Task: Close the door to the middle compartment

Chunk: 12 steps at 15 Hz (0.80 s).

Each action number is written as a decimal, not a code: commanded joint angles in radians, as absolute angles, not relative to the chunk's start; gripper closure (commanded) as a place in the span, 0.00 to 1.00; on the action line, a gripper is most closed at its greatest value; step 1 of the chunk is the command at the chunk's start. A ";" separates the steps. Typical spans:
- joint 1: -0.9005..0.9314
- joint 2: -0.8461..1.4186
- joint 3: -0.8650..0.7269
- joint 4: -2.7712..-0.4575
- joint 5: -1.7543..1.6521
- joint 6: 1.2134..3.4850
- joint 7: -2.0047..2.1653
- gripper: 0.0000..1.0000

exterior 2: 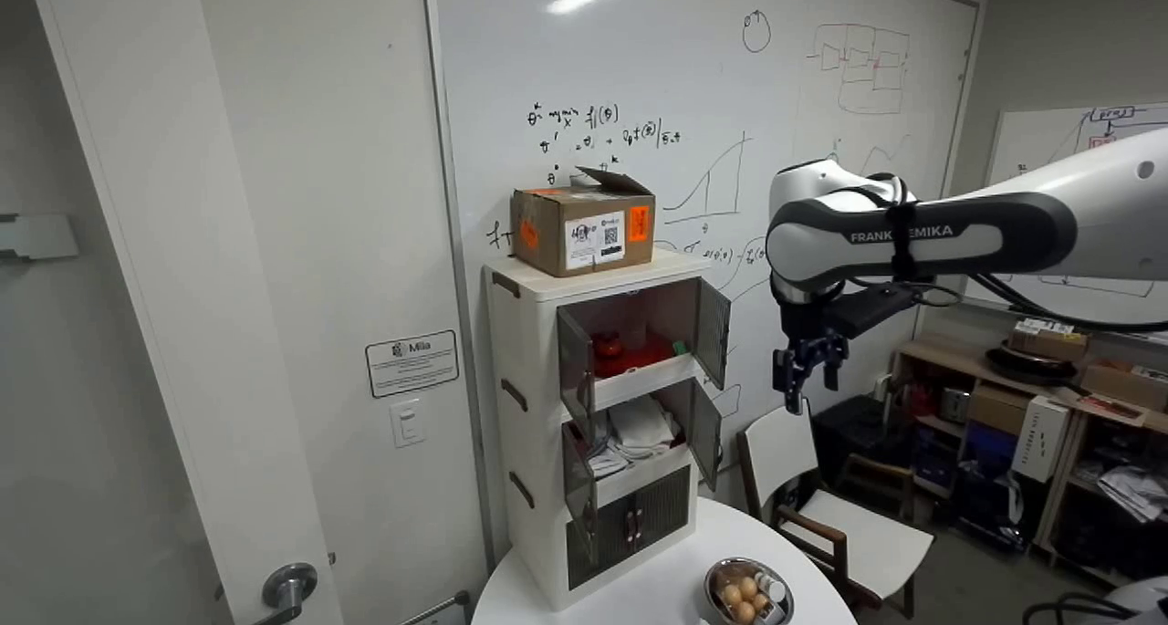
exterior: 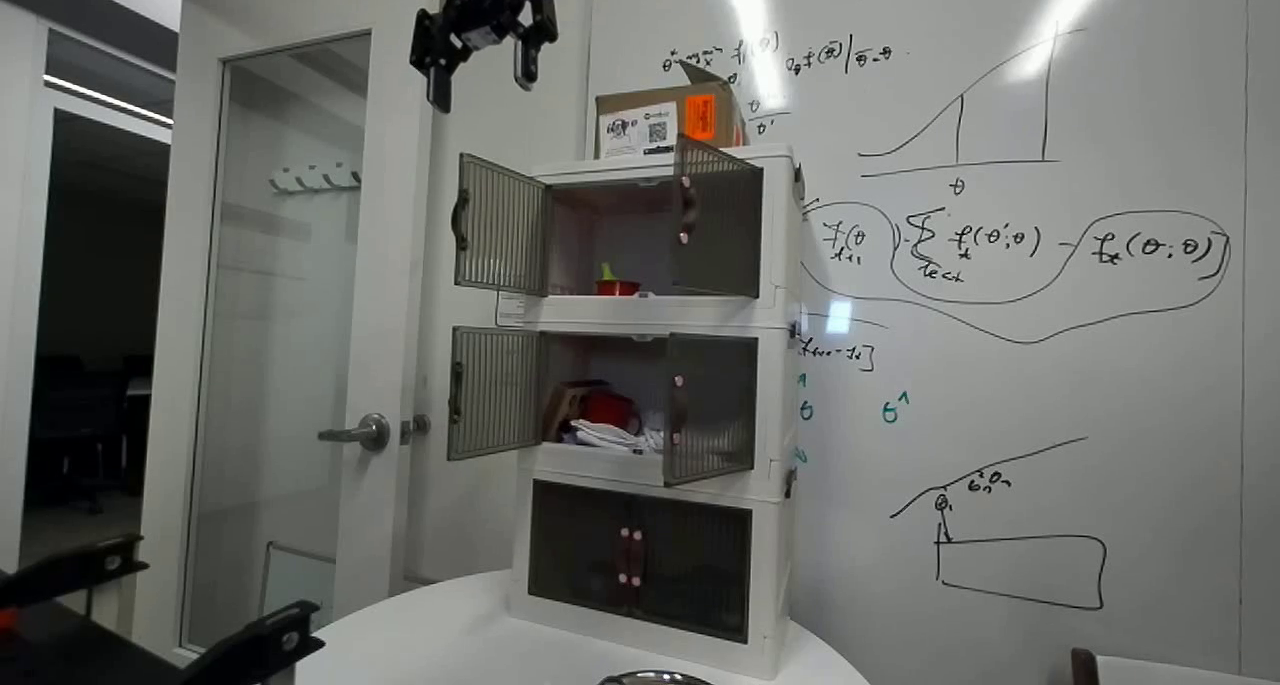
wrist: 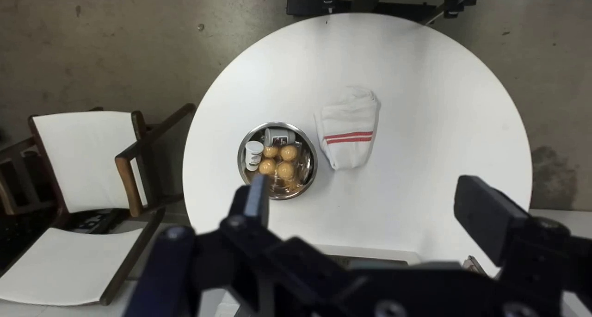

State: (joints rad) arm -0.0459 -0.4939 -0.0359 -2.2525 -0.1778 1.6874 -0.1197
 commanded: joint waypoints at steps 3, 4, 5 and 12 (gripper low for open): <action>0.000 -0.401 0.002 -2.216 -0.161 1.756 -0.078 0.00; 0.005 -0.387 0.009 -2.213 -0.161 1.768 -0.070 0.00; 0.009 -0.373 0.017 -2.212 -0.164 1.776 -0.059 0.00; 0.017 -0.284 0.106 -2.288 -0.191 1.910 0.214 0.00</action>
